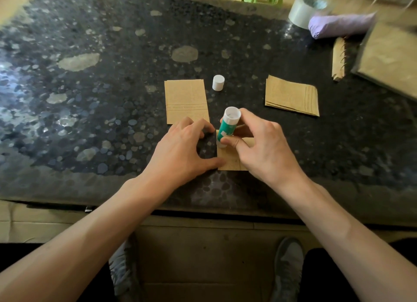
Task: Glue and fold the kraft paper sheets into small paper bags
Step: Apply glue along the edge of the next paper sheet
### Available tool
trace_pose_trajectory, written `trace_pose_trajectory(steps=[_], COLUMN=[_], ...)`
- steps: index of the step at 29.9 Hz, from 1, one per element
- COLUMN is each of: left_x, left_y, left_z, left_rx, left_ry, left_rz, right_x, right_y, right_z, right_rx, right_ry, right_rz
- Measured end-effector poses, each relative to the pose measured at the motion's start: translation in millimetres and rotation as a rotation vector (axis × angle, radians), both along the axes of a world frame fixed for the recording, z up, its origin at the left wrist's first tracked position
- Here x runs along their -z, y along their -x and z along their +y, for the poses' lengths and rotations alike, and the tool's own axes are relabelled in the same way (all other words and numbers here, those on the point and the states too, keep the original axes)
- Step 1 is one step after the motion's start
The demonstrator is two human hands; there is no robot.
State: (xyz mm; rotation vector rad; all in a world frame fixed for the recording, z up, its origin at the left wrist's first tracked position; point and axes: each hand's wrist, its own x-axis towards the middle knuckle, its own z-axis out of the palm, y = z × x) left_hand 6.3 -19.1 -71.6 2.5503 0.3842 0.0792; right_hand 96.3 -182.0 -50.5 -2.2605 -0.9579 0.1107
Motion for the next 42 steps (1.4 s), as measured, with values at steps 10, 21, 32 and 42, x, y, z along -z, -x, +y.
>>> trace_pose_trajectory(steps=[10,21,32,42], left_x=[0.1,-2.1,-1.6,-1.5], left_y=[-0.4,-0.4,-3.2,-3.7], left_z=[0.4,-1.0,1.3,2.3], left_rx=[0.007,0.007,0.013,0.018], left_ry=[0.005,0.008,0.000,-0.011], left_rz=[0.007,0.022,0.051,0.046], right_x=[0.3,4.0,8.8,3.2], right_y=[-2.2,-8.1,-10.3,-10.4], right_z=[4.8,10.1,13.0,1.4], right_rx=[0.026,0.041,0.059,0.081], right_ry=[-0.029,-0.035,-0.085,-0.232], right_rz=[-0.012,-0.021,-0.025,0.066])
